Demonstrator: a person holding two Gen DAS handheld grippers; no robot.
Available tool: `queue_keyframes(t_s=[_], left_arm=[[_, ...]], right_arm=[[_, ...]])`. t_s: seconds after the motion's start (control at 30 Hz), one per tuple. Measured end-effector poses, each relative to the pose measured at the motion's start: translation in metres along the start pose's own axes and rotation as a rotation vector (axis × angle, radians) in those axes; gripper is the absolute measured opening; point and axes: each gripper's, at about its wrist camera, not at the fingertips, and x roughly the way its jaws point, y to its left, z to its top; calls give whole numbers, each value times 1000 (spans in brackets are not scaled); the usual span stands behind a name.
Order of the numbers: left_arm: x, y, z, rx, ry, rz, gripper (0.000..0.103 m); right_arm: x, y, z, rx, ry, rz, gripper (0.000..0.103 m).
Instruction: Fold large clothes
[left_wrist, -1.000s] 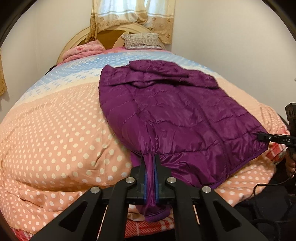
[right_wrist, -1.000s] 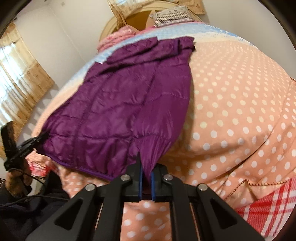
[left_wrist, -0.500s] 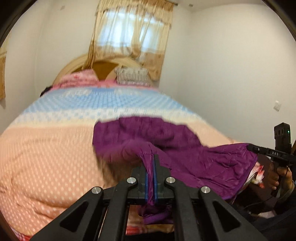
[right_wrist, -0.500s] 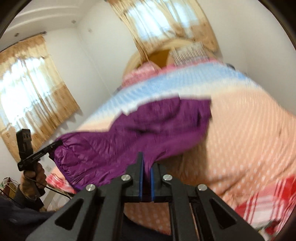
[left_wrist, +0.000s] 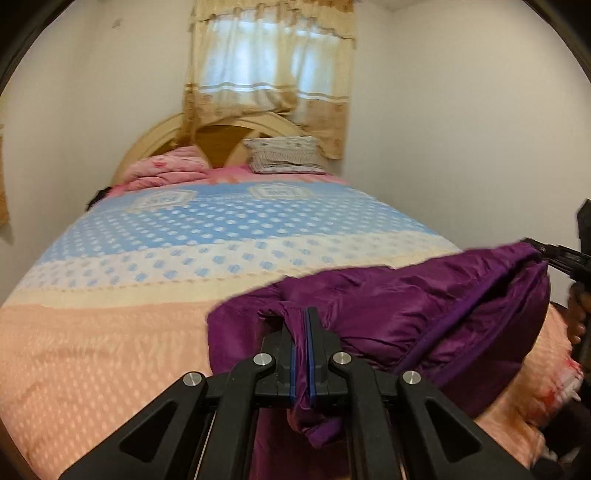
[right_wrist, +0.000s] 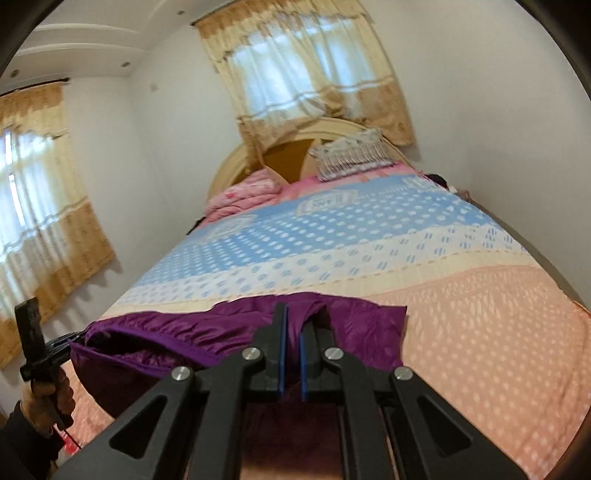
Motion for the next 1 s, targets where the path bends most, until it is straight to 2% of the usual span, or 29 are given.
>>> queue_keyframes(t_s=[0.13,0.27,0.33,0.47,0.63,0.67,0.73,0.77,0.8,0.83,0.9,0.93,1.0], left_arm=[[49,17,7,-45,19,1,8],[93,23,4,-56,70,53,10],[113,33,1,-102,105,70,13],[136,53,-5,-212,139,82,21],[141,45,-2,-190,117,104,32],[140,46,1,-189,105,102,40],[134,47,7,-184,63,116,64],[131,49,9,-186,45,135,91],[125,52,11,-193,12,165,97],[122,56,11,-203,-15,170,97],[126,61,12,-213,9,196,97],[127,59,13,-210,30,244,97],[125,49,13,-184,37,271,97]], right_arm=[[41,-13,3,30,30,-33,8],[86,-26,0,45,64,-83,8],[102,-33,-2,67,86,-94,8],[136,-42,-9,74,136,-130,8],[165,-52,-18,58,180,-176,8],[169,-56,-18,69,188,-176,8],[178,-61,-20,82,208,-176,8],[181,-64,-22,87,217,-174,8],[184,-65,-23,91,227,-171,9],[187,-66,-23,95,238,-167,9],[188,-67,-21,103,234,-157,13],[190,-67,-19,105,231,-158,14],[188,-66,-12,124,221,-161,24]])
